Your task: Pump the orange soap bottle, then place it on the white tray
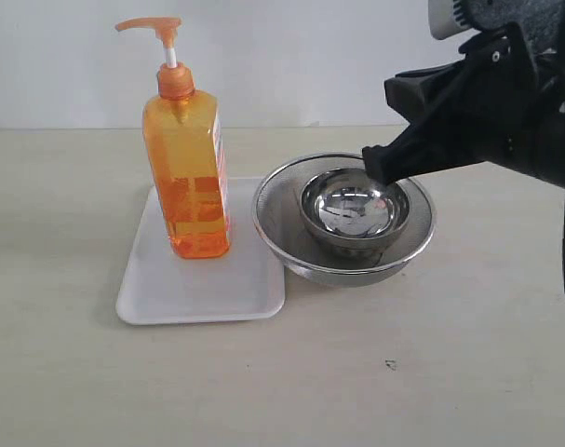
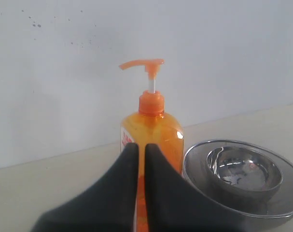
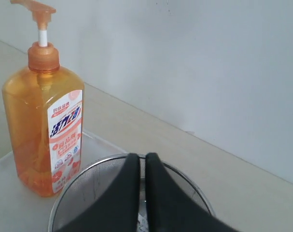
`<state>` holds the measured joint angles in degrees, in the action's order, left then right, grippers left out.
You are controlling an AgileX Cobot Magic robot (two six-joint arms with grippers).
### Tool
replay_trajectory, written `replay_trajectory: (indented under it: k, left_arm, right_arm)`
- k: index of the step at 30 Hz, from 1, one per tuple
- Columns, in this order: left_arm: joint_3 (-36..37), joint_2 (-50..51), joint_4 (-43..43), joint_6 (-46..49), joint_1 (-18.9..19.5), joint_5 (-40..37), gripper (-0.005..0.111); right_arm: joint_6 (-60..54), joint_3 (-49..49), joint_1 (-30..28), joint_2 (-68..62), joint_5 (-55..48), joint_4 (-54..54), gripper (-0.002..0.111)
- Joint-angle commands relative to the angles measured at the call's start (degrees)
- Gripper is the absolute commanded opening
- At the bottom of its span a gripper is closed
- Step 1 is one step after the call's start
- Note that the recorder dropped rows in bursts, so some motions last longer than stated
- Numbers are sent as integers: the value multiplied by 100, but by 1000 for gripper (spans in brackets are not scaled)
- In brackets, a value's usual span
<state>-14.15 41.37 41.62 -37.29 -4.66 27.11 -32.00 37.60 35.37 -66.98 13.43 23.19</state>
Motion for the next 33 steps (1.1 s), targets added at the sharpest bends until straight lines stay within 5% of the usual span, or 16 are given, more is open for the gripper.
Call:
replay_trajectory:
  k: [1,33]
  left_arm:
    - [25,-100,-78,27,4,-1,5]
    - [25,-97,-68,42,4,-12,5]
  right_arm:
    - [51,-28,-45,60,-49,56,1]
    - [53,-28,-45,124,-38,55,1]
